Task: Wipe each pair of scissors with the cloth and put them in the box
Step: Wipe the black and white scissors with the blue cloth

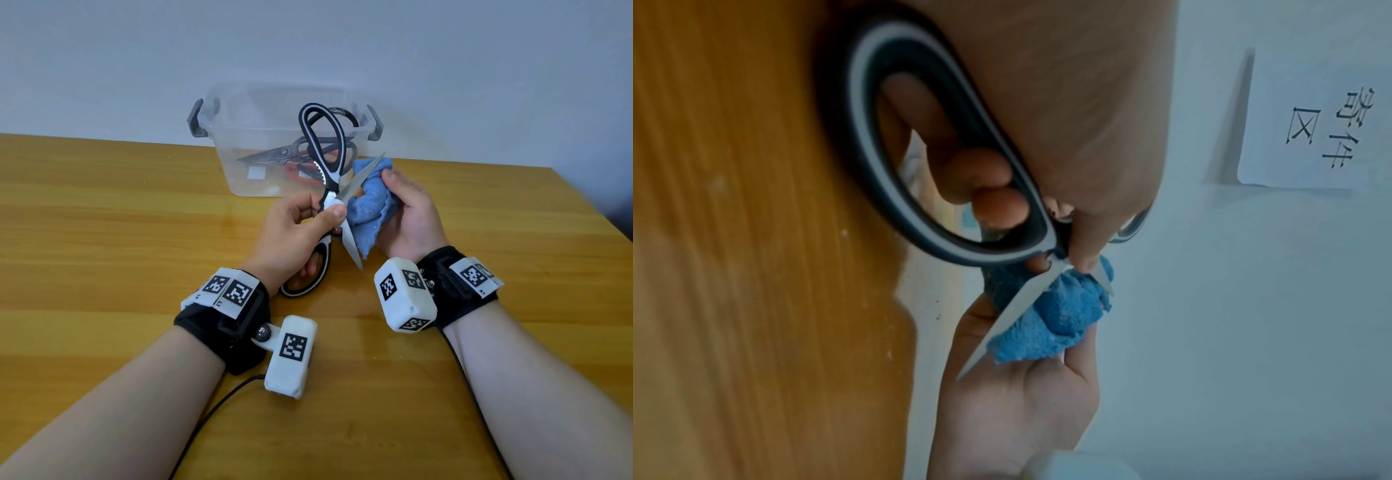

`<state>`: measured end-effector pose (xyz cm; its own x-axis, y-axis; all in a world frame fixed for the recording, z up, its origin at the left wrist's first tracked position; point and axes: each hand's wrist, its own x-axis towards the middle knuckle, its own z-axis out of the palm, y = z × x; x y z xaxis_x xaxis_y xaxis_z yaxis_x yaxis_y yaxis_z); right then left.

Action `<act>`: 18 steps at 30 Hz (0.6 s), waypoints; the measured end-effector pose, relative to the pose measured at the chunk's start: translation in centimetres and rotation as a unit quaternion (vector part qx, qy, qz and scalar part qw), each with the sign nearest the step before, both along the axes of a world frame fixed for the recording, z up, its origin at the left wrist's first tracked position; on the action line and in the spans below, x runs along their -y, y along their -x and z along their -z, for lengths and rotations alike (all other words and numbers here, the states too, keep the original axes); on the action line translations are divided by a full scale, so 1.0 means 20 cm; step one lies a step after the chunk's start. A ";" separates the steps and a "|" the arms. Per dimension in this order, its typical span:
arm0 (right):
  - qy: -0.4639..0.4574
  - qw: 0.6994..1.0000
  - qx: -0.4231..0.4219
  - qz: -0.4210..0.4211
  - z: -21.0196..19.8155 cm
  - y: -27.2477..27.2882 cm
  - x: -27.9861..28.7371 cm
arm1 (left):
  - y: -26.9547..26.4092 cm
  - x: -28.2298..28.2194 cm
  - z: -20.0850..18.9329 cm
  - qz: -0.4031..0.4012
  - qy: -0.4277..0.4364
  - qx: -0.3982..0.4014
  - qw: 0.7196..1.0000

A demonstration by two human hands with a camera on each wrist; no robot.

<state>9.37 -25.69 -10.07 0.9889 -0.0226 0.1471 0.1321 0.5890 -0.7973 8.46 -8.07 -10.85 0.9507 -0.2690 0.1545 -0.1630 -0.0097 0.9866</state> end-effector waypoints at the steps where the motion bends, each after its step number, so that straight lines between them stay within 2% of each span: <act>1: -0.010 1.000 -0.003 0.000 0.00 0.00 0.00 | 0.00 0.00 0.00 0.000 0.000 0.000 1.000; 9: -0.047 0.997 -0.056 0.011 0.02 -0.04 0.04 | 0.01 0.00 0.00 -0.019 0.017 0.000 1.000; 12: 0.077 0.994 -0.082 0.013 0.04 -0.05 0.01 | 0.01 -0.01 -0.01 -0.037 0.049 0.003 0.998; 14: 0.174 0.983 -0.053 -0.013 0.05 -0.03 -0.01 | 0.01 -0.01 -0.01 -0.035 0.049 0.013 0.998; 18: 0.220 0.973 -0.019 -0.062 0.04 0.00 -0.02 | 0.01 -0.01 0.00 -0.034 0.029 0.011 0.999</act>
